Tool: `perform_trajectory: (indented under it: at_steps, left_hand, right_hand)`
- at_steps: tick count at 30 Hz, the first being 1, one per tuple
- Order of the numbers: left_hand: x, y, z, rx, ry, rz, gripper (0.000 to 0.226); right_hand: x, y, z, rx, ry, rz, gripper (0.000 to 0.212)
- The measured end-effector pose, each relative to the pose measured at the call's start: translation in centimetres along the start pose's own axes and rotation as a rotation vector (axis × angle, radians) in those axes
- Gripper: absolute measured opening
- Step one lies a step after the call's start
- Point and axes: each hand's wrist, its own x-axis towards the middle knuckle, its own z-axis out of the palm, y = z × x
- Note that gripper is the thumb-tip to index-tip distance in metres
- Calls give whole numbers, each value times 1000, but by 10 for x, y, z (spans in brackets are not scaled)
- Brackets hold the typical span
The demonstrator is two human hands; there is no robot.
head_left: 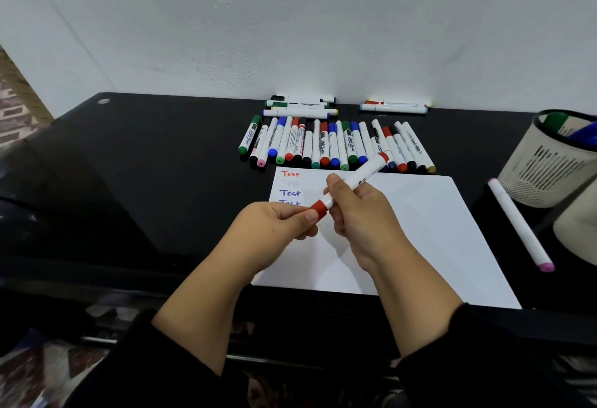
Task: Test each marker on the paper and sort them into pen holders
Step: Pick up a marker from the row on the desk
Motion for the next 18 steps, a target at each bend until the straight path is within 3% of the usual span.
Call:
perform_trajectory:
  at_steps: [18]
  left_hand:
    - [-4, -6, -21, -107, -55, -151, 19]
  right_hand:
    - [4, 4, 20, 83, -111, 8, 23]
